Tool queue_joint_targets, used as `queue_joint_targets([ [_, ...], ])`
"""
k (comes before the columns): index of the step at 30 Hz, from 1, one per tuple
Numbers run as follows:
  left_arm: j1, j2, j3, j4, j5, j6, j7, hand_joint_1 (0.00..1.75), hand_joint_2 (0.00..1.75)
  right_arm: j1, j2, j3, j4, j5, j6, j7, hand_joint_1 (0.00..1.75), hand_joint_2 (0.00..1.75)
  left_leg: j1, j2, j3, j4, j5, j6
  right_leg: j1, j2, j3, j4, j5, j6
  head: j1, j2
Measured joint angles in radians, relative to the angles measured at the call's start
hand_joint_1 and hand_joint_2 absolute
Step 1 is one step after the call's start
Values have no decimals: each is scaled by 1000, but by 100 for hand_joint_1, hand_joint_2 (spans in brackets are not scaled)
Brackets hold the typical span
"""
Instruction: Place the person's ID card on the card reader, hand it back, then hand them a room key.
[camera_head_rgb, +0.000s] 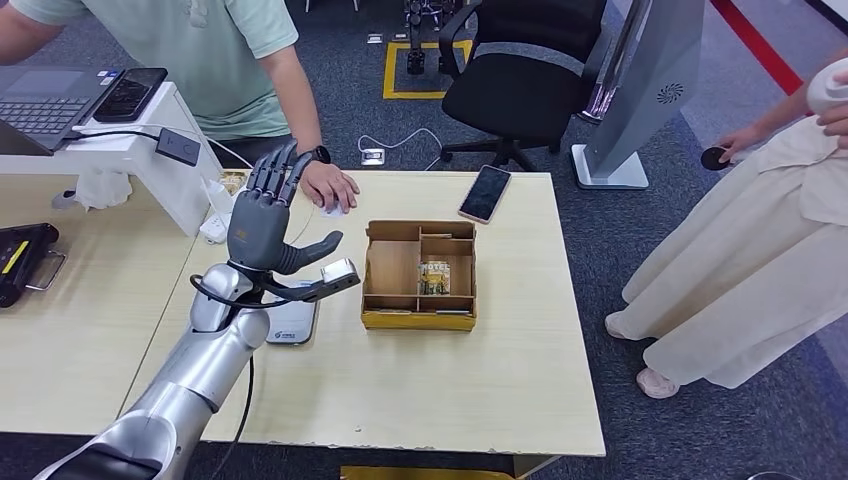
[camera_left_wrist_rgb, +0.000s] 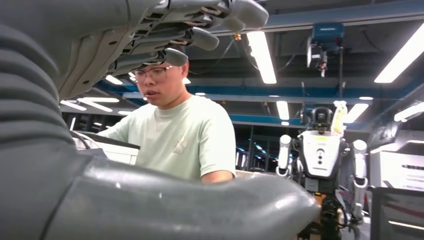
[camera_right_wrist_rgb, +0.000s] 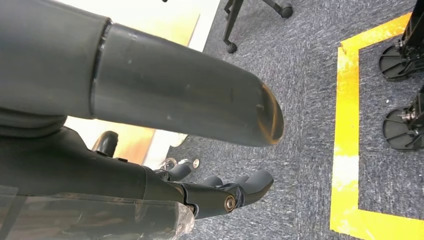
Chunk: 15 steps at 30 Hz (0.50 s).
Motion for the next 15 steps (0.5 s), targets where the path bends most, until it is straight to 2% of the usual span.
queue_joint_targets([
  [15,20,-24,54,-32,-1,0,-2,0,0,0,0,-2,0,0,0,0,0,0,0,0,0,0,0,0,0,0,0,0,0,0,0,0],
])
